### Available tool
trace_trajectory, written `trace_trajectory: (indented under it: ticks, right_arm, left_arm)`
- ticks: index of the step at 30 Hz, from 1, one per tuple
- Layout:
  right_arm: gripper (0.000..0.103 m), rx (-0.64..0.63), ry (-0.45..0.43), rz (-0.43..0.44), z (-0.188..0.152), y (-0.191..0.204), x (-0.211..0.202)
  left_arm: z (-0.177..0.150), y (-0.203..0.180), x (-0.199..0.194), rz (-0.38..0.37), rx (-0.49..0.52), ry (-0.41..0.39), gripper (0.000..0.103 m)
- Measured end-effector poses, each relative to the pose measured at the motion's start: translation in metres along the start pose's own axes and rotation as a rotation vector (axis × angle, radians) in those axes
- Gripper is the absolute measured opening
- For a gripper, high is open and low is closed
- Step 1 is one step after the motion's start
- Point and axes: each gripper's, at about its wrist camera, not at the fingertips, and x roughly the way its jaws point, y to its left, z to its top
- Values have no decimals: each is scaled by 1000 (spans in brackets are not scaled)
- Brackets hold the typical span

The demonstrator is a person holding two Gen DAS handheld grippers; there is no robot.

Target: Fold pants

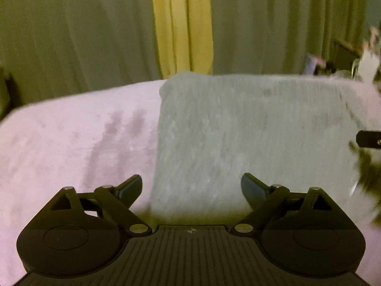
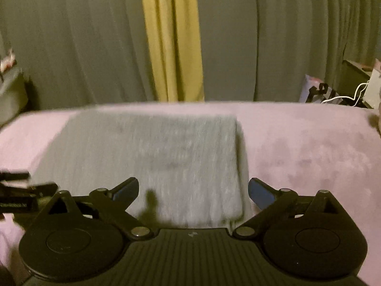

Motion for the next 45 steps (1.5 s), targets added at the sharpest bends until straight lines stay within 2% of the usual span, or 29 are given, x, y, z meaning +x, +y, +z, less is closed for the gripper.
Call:
trace_trajectory:
  ticks: [3,6,8,11,12,14,15,17,20,25,29,32,36,40,45]
  right_arm:
    - [99,-79,91,-68,-16,4,7]
    - [99,-44,78,-80,-21,-1,-5]
    - [99,-7,80,-85,-23,-3,-14]
    - [99,31,31,11,-38,-13,-29]
    - [99,39,24,18,-46,-14,-33]
    - [99,59,21,-14,-62,-17,-39]
    - [99,86,22,-29,-70,-21,-41]
    - [99,165,40,-35,-81,-32,-43]
    - [99,280,69,-9,-94,-43,-47]
    - [99,262,40,-9,-93,-37,-47]
    - [99,265,52,6,-91,-38,-41]
    - [99,292,58,4,-91,-41,-38]
    - [99,331,69,3,-93,-47,-35]
    - [99,332,68,6,-93,-47,-35]
    - [99,297,77,13,-93,-42,-34]
  left_arm:
    - [-9,5,-2,80,53,14,95]
    - [-12,24,-13,147,-21,26,95]
    - [-17,37,-23,126,-105,30,94]
    - [-32,48,-36,30,-212,18,94]
    - [-37,49,-39,3,-228,7,94]
    - [-51,43,-48,-60,-206,-56,94]
    - [-54,36,-51,-58,-171,-80,94]
    - [-61,21,-52,-5,-81,-103,94]
    - [-56,13,-43,-9,-67,-87,94]
    - [-58,26,-30,-145,-144,-41,94]
    - [-62,42,-28,-363,-284,-15,96]
    - [-62,23,-25,-294,-197,15,96]
    - [-62,0,-28,-200,-114,-16,96]
    - [-60,-8,-17,-179,-91,-1,96]
    - [-59,-10,-20,-187,-122,-23,96]
